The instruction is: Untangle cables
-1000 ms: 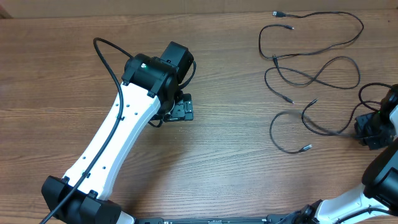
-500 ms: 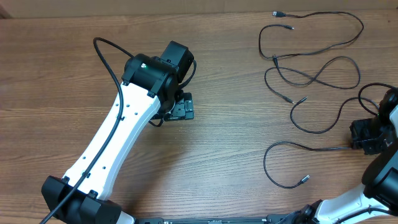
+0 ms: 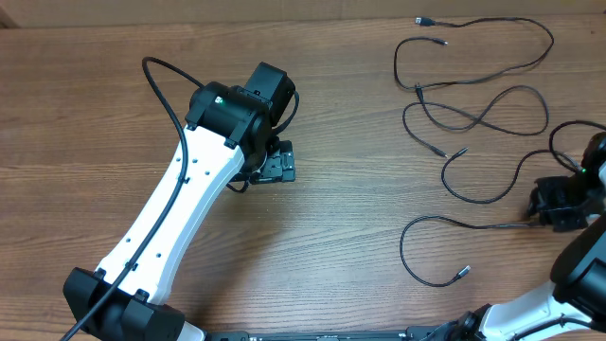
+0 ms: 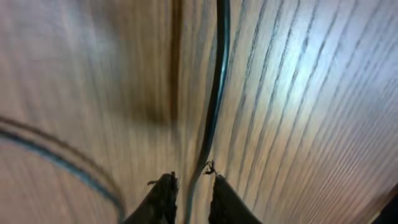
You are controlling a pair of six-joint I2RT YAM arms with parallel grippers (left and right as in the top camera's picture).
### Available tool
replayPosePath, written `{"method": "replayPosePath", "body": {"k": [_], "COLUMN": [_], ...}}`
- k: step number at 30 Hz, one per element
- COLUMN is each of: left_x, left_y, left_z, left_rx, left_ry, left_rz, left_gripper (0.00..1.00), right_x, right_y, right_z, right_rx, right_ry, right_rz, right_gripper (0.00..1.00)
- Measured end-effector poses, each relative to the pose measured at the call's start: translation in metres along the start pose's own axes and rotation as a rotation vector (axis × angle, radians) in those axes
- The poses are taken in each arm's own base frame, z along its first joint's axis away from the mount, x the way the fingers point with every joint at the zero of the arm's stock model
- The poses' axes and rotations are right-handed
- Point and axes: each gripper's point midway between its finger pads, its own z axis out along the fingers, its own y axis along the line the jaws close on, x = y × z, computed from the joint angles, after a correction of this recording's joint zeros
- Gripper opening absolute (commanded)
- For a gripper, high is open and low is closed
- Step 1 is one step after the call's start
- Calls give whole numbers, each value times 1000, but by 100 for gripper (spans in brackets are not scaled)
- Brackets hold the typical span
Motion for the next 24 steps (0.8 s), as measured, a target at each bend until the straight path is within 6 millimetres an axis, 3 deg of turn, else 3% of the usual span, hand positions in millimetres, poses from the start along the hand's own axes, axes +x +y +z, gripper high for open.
{"method": "replayPosePath", "body": {"k": [2,3,5,6,9,14,19,24], "left_x": [0,0,0,-1,-2,-3,-3,-2], "left_y": [0,0,0,-1,-2,-2,-2,-1], "left_z": [0,0,0,0,0,0,0,0], "left_rx": [0,0,1,2,7,9,9,6], "left_ry": [0,0,-2,-3,-10,-13,-13,-8], "left_rz": [0,0,0,0,-1,-2,-2,-1], "left_gripper": [100,100,99,99,100,100,99,100], "right_x": [-1,-3,-8,-11,-14,-1,21,24], "right_y": [2,4,12,18,36,67,92,95], "right_z": [-11,-19,-34,-42,-56,-52,-32,-12], "right_rx": [-32,-60,-126,-164,-235,-273,-225,-143], "right_ry": [-27,-51,-102,-131,-179,-201,-207,-230], "right_rz": [-3,-7,-35,-50,-106,-209,-319,-325], "right_gripper": [26,35,65,70,70,70,69,66]}}
